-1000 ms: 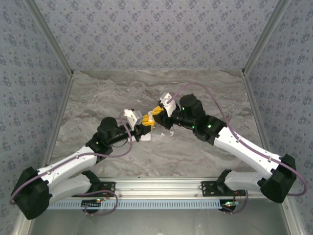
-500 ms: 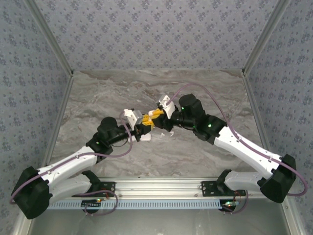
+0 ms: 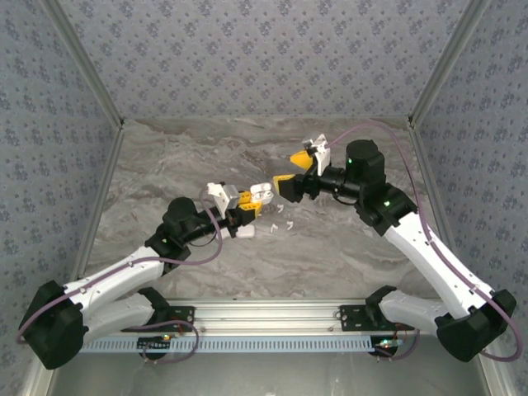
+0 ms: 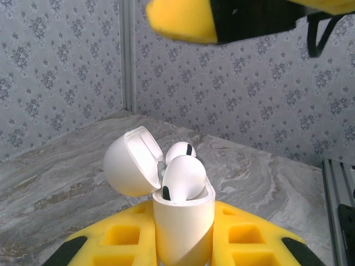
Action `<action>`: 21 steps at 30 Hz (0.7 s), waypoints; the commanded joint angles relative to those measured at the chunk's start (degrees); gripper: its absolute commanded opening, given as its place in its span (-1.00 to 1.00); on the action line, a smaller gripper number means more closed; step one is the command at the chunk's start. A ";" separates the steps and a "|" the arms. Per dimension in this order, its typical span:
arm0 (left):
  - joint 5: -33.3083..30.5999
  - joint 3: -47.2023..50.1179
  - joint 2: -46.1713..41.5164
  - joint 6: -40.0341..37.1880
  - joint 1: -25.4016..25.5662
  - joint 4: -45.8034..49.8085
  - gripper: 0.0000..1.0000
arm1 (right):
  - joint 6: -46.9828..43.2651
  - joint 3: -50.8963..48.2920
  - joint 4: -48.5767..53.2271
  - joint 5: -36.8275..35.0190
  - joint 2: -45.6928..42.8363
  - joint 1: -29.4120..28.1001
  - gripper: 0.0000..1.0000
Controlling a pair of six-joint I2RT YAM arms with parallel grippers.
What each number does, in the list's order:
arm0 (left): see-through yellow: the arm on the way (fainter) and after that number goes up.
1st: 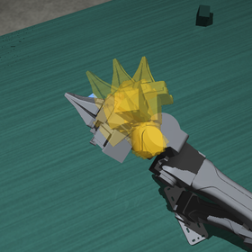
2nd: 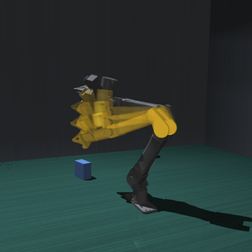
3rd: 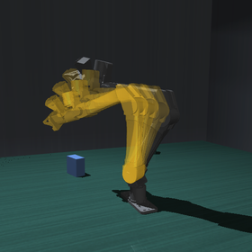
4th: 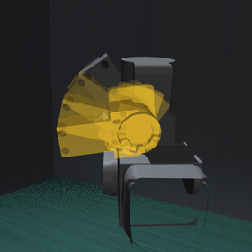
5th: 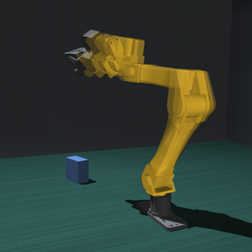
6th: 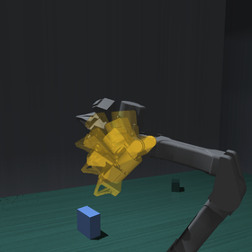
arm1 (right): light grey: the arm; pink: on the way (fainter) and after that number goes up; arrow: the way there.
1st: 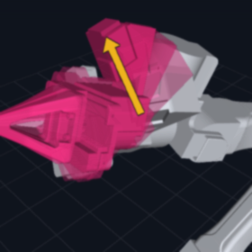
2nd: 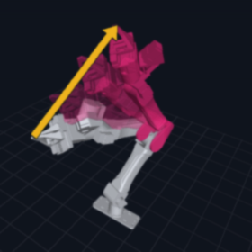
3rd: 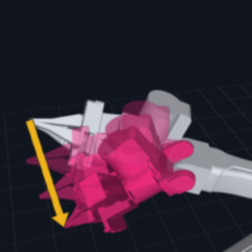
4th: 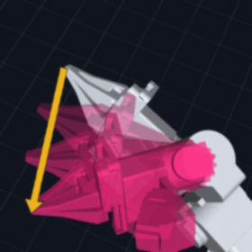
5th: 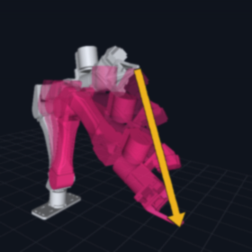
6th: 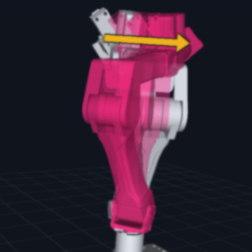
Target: Insert the wireless bluetooth earbuds into the charging case
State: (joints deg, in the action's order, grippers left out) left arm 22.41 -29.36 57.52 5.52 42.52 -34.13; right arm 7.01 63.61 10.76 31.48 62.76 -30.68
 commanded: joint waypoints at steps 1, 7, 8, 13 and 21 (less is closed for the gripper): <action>1.98 -2.10 0.05 0.83 0.46 -3.72 -1.00 | 6.82 -2.92 -2.45 8.76 1.32 0.72 0.99; 2.02 -2.19 0.33 0.90 0.63 -3.80 -1.00 | 9.86 -3.85 -6.02 13.54 4.50 -0.72 0.99; 2.01 -2.27 0.40 0.90 0.58 -3.76 -1.00 | 9.86 -3.72 -6.04 13.85 5.09 -1.02 0.99; 2.04 -2.45 0.74 0.90 0.76 -3.72 -1.00 | 9.45 -2.17 -5.35 15.61 7.43 -2.53 0.99; 1.85 -3.14 1.46 0.39 0.89 -2.30 -1.00 | 7.55 -0.70 -3.92 16.35 7.23 -3.51 0.99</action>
State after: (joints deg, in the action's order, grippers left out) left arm 23.38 -29.80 58.74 5.65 42.89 -34.61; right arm 15.49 60.58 6.61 46.00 70.74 -33.87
